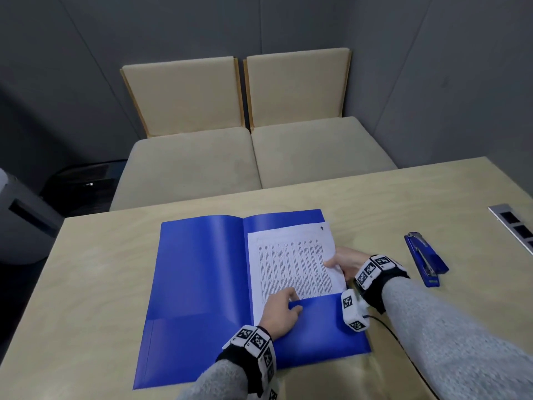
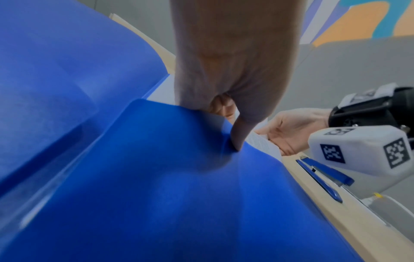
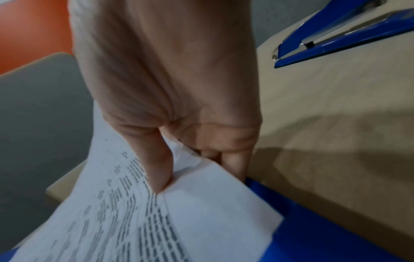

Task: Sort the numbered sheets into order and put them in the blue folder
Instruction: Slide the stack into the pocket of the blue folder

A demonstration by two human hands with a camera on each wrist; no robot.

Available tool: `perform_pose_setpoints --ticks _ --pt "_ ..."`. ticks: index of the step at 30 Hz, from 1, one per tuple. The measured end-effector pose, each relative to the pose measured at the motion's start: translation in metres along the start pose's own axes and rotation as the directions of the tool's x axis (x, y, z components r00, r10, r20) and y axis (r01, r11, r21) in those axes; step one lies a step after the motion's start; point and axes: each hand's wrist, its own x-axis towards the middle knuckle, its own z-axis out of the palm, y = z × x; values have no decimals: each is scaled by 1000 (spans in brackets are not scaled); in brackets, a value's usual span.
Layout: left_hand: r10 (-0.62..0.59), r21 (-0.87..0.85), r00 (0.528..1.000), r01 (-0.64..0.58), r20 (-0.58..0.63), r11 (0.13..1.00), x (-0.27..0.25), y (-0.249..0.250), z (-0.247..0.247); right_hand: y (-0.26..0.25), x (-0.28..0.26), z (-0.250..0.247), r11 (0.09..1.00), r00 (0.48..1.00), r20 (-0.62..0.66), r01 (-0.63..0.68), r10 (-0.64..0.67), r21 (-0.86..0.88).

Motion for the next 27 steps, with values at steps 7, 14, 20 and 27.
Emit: perform_pose_setpoints --ticks 7,14,20,27 --pt "53 67 997 -49 -60 997 -6 -1 3 2 7 9 950 993 -119 -42 5 -308" --pt "-82 255 897 210 -435 944 -3 -11 -24 16 -1 22 912 916 -399 -133 -36 -389" --pt "-232 39 893 268 -386 963 7 -25 -42 17 -12 19 871 892 -453 -220 -2 -438" --pt "-260 96 893 314 -368 945 8 -28 -48 18 -24 18 861 878 -478 -225 -24 -457"
